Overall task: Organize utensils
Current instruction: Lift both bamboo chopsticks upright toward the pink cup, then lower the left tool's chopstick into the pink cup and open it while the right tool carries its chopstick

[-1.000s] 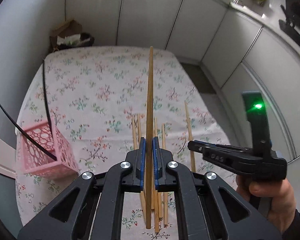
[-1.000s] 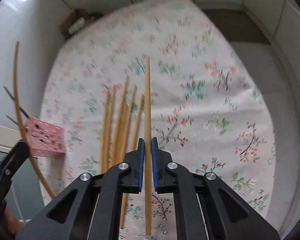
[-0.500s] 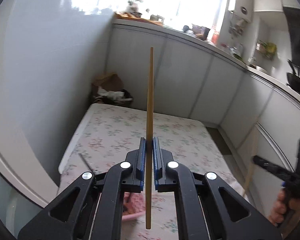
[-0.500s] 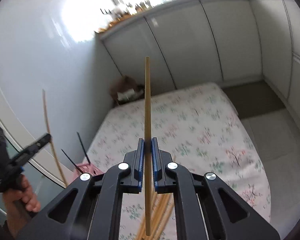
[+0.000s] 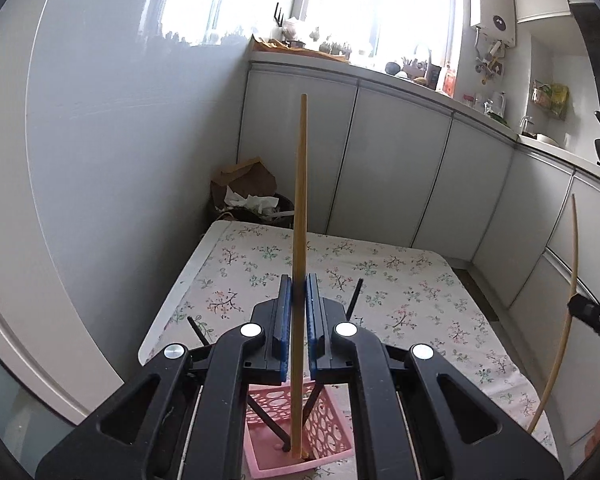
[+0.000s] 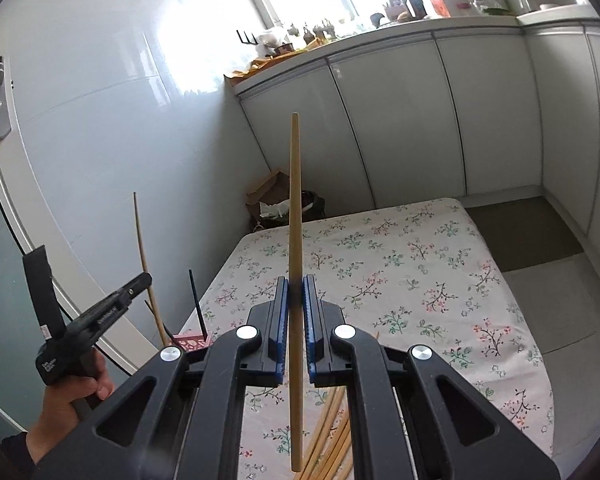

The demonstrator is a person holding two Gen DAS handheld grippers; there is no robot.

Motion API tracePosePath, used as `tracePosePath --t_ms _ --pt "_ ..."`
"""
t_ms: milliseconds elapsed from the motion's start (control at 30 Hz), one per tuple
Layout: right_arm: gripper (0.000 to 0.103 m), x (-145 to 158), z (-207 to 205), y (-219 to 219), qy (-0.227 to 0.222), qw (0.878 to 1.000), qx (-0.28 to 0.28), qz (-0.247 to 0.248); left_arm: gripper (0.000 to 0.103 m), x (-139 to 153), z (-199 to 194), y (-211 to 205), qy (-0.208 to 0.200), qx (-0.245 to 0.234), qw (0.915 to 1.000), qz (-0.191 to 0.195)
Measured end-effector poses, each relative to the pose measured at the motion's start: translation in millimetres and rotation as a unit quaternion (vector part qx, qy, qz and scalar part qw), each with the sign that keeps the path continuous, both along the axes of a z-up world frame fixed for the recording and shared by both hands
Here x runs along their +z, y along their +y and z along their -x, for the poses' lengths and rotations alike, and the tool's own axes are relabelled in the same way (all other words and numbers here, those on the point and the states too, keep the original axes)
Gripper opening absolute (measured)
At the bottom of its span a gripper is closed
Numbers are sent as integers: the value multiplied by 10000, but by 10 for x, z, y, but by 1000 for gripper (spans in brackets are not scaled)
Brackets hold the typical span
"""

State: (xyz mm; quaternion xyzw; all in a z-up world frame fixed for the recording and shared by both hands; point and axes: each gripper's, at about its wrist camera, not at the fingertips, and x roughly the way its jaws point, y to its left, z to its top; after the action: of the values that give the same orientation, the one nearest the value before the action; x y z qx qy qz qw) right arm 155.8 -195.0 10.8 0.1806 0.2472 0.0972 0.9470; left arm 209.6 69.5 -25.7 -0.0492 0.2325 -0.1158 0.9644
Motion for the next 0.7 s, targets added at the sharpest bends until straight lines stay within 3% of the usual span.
tracePosePath --t_ms 300,600,700 --pt "7 0 12 69 -36 10000 65 50 6 -153 -26 -73 160 -76 9990 -418" --pt "7 -11 17 105 -39 9999 91 108 7 -279 -49 -91 736 -145 9948 -696" --pt "7 -9 17 133 -37 9998 114 144 18 -208 -8 -74 873 -206 9946 -521"
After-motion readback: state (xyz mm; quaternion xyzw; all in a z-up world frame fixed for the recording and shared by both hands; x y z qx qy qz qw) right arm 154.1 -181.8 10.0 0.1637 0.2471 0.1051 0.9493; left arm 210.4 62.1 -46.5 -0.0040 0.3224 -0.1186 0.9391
